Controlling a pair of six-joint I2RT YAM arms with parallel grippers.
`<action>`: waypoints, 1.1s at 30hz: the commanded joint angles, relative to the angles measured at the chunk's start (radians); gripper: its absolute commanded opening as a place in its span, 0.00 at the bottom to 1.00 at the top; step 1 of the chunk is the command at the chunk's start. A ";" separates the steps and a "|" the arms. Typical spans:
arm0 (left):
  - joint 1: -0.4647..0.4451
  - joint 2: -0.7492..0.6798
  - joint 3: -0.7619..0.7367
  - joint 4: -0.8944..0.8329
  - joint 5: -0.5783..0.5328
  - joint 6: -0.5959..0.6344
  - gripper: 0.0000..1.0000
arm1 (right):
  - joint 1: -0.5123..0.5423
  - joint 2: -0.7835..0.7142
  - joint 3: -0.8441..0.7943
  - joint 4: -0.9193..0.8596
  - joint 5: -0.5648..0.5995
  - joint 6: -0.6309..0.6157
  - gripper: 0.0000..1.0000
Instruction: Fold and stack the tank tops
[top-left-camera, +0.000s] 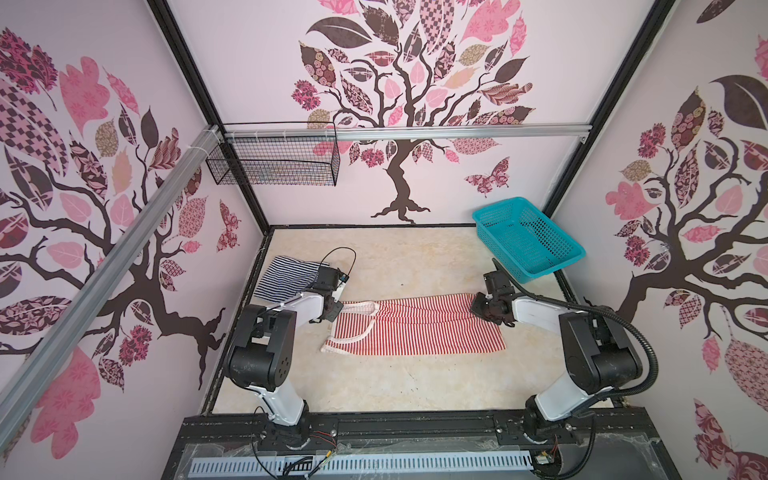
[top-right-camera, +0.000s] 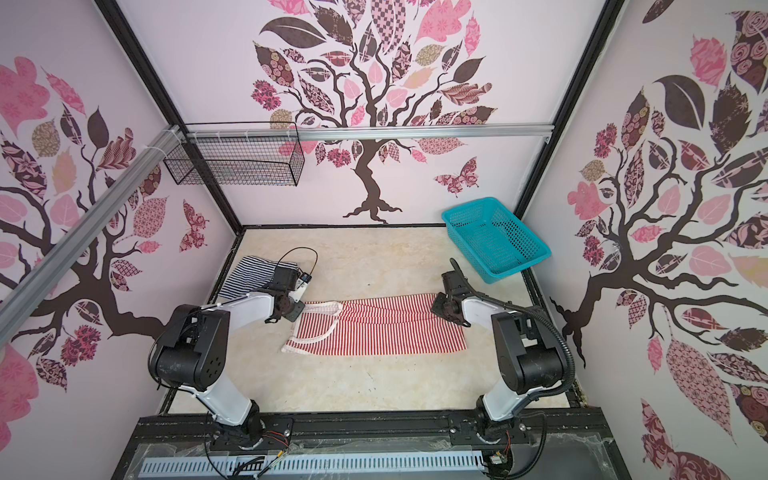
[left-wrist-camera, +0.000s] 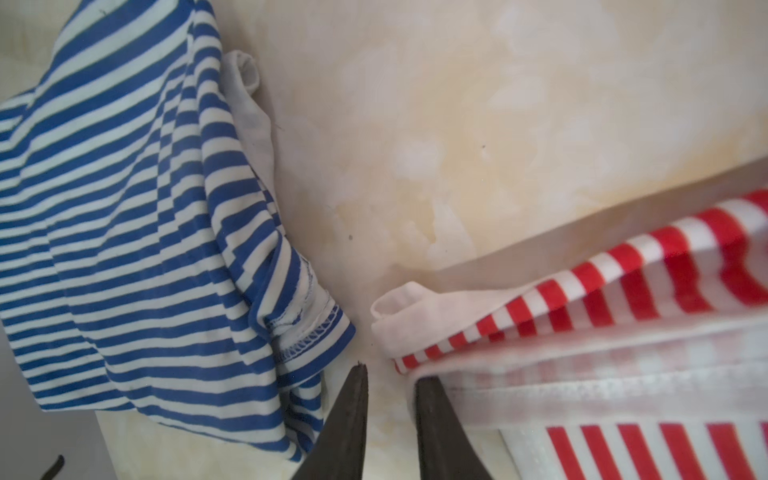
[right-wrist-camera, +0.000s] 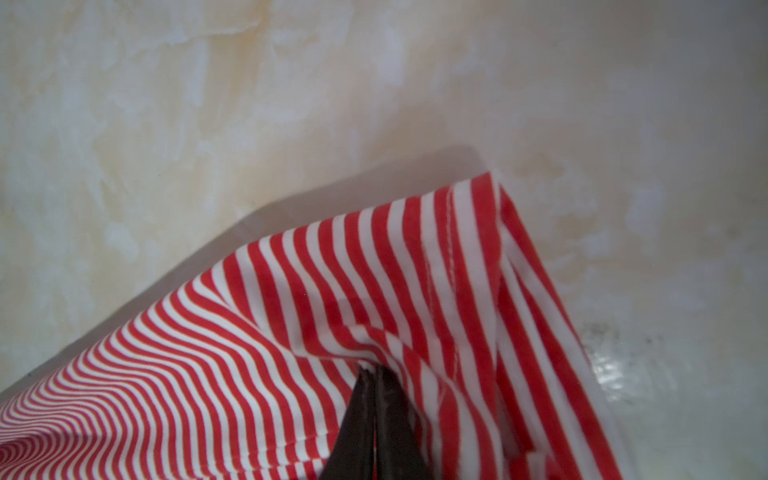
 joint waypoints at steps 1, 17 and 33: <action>0.014 -0.062 0.030 -0.081 0.037 -0.037 0.30 | -0.013 0.022 -0.009 -0.137 0.013 -0.018 0.11; -0.159 -0.041 0.362 -0.385 0.344 -0.078 0.45 | -0.008 -0.019 -0.003 -0.141 -0.023 -0.018 0.22; -0.311 0.253 0.487 -0.456 0.350 -0.061 0.41 | 0.017 -0.022 -0.001 -0.142 -0.021 -0.006 0.22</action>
